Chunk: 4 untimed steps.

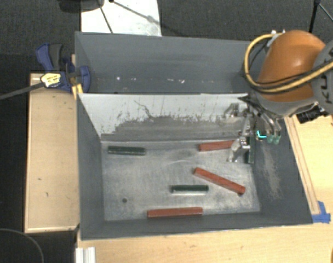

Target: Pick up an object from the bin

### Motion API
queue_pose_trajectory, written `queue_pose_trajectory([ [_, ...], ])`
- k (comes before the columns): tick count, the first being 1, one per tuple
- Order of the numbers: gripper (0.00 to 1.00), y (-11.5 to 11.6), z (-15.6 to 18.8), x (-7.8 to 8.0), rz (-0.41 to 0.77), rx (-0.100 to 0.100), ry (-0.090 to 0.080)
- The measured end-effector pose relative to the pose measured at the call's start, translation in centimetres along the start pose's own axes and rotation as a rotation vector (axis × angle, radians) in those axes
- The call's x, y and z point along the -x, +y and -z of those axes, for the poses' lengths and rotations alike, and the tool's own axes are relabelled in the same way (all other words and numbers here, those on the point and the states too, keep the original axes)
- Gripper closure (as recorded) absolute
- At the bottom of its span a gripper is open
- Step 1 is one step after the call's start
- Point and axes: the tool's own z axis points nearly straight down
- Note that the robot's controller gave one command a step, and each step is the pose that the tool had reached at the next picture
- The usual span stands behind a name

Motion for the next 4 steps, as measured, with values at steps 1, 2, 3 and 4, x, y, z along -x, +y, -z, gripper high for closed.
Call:
queue_pose_trajectory([
  [1,0.00,0.0,0.5,0.2,0.001,0.000,-0.008],
  [2,0.00,0.0,-3.9,-1.2,0.091,-0.001,-0.012],
  [3,1.00,-0.1,-12.4,-3.6,0.111,-0.001,-0.017],
  [4,1.00,-0.1,-12.4,-3.6,0.112,-0.001,-0.017],
])
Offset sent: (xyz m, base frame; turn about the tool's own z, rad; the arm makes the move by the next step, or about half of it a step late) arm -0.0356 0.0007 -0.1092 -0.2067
